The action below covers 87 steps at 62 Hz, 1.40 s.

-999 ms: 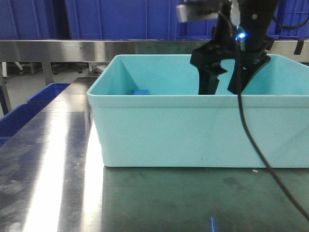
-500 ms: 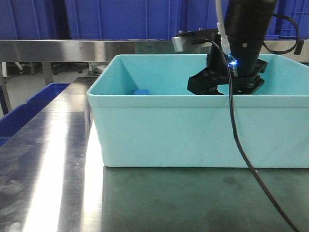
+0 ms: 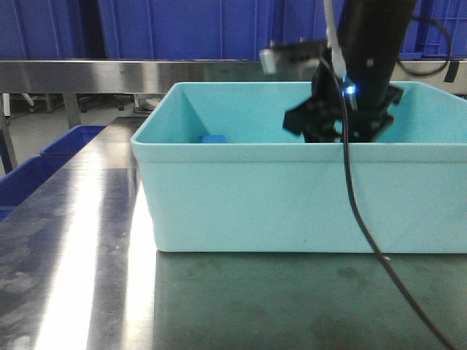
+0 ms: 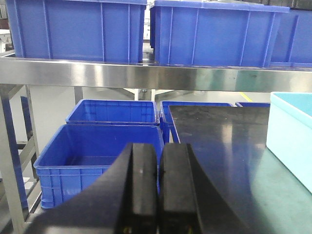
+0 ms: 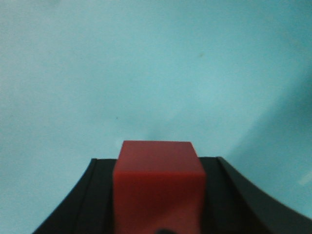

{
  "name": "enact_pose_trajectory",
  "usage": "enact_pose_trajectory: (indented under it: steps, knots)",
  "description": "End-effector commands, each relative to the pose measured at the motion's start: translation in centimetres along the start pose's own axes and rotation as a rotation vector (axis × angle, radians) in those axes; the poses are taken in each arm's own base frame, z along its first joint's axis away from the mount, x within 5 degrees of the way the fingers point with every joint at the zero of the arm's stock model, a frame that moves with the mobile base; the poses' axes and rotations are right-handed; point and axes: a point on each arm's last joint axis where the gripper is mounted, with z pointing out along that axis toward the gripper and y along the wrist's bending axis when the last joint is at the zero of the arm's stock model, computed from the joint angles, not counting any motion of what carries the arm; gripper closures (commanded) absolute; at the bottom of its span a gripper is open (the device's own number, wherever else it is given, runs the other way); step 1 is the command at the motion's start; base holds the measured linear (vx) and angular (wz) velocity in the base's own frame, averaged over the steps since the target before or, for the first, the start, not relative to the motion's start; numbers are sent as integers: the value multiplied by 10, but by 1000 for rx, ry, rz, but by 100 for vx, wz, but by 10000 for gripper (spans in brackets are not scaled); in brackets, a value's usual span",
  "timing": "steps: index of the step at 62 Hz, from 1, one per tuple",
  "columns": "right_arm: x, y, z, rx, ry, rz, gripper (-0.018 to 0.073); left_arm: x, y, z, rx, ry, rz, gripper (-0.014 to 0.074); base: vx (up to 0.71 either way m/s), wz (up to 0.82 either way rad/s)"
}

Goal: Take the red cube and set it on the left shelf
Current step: 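Lift the red cube out of the tub with the right gripper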

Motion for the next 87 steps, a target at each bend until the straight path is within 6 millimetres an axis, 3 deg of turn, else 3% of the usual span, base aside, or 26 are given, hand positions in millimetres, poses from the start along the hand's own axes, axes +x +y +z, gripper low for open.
enact_pose_trajectory:
  steps: [1,16,27,36,65,75,87]
  knots:
    - [-10,0,-70,43,-204,-18,501,0,1,0,-8,-72,-2,495,0,0]
    - [9,7,-157,85,-425,-17,501,0,1,0,-8,-72,-2,495,0,1]
    - [41,14,-194,102,-555,13,501,0,1,0,-8,-72,-2,495,0,0]
    - [81,21,-198,99,-657,78,501,0,1,0,-8,-72,-2,495,0,0]
    - [230,45,-178,156,-938,102,501,0,1,0,-8,-72,-2,495,0,0]
    - [263,51,-173,175,-1057,92,501,0,1,0,-8,-72,-2,495,0,0]
    - [285,55,-169,187,-1159,87,501,0,1,0,-8,-72,-2,495,0,0]
